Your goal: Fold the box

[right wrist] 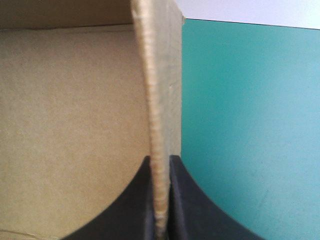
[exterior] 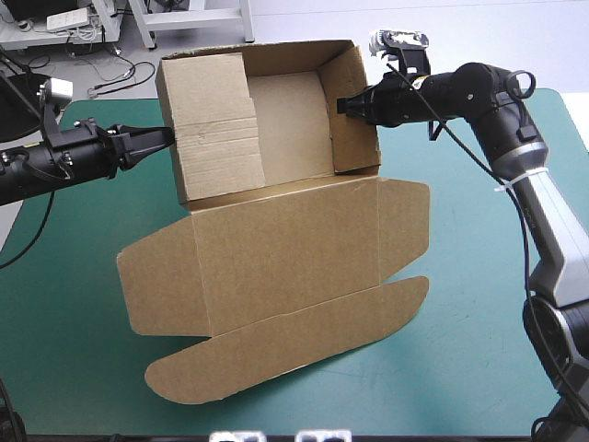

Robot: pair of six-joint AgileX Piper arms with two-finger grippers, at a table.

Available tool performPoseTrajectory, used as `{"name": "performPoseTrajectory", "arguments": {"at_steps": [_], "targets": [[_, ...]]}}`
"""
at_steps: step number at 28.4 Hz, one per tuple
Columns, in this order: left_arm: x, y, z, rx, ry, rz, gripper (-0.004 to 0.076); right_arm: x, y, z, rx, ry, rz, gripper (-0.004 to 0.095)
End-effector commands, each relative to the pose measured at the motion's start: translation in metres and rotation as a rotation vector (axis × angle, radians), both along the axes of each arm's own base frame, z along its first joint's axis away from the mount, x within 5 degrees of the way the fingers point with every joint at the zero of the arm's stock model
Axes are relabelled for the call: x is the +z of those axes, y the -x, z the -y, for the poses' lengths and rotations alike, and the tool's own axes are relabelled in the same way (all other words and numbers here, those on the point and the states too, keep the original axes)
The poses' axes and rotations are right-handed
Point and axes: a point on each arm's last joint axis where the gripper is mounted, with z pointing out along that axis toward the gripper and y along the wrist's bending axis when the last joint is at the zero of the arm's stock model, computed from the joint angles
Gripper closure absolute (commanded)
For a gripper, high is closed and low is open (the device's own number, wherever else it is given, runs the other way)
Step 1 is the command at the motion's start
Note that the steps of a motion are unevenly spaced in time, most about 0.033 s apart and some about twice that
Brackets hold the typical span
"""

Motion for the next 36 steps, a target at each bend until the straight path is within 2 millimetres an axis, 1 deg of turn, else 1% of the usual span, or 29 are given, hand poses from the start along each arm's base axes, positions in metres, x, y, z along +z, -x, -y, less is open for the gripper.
{"name": "performPoseTrajectory", "arguments": {"at_steps": [1, 3, 5, 7, 10, 12, 14, 23, 36], "targets": [[0.021, 0.0167, 0.0103, -0.085, 0.048, 0.062, 0.0718, 0.0392, 0.019, -0.0063, -0.018, -0.106, 0.129, 0.0922], [0.0209, 0.0167, 0.0102, -0.084, 0.047, 0.061, 0.0708, 0.04, 0.0203, -0.0114, -0.018, -0.107, 0.141, 0.0922], [0.0209, 0.0167, 0.0102, -0.084, 0.047, 0.061, 0.0665, 0.0398, 0.0198, -0.0117, -0.025, -0.108, 0.143, 0.0922], [0.0209, 0.0167, 0.0102, -0.084, 0.047, 0.061, 0.06, 0.0397, 0.0197, -0.0116, -0.026, -0.106, 0.144, 0.0922], [0.0213, 0.0175, 0.0119, -0.091, 0.047, 0.063, 0.0471, 0.0391, 0.0192, -0.0106, -0.034, -0.093, 0.146, 0.0922], [0.0214, 0.0179, 0.0136, -0.098, 0.047, 0.063, 0.0405, 0.039, 0.019, -0.0103, -0.036, -0.09, 0.147, 0.0922], [0.0221, 0.0189, 0.0151, -0.103, 0.047, 0.064, 0.0366, 0.0392, 0.0187, -0.01, -0.04, -0.088, 0.152, 0.0922], [0.0227, 0.0198, 0.0159, -0.105, 0.047, 0.067, 0.036, 0.0384, 0.0162, -0.0085, -0.055, -0.069, 0.171, 0.0922], [0.0227, 0.0198, 0.0159, -0.102, 0.056, 0.054, 0.036, 0.0401, 0.0142, -0.0068, -0.082, -0.086, 0.182, 0.0922]]}}
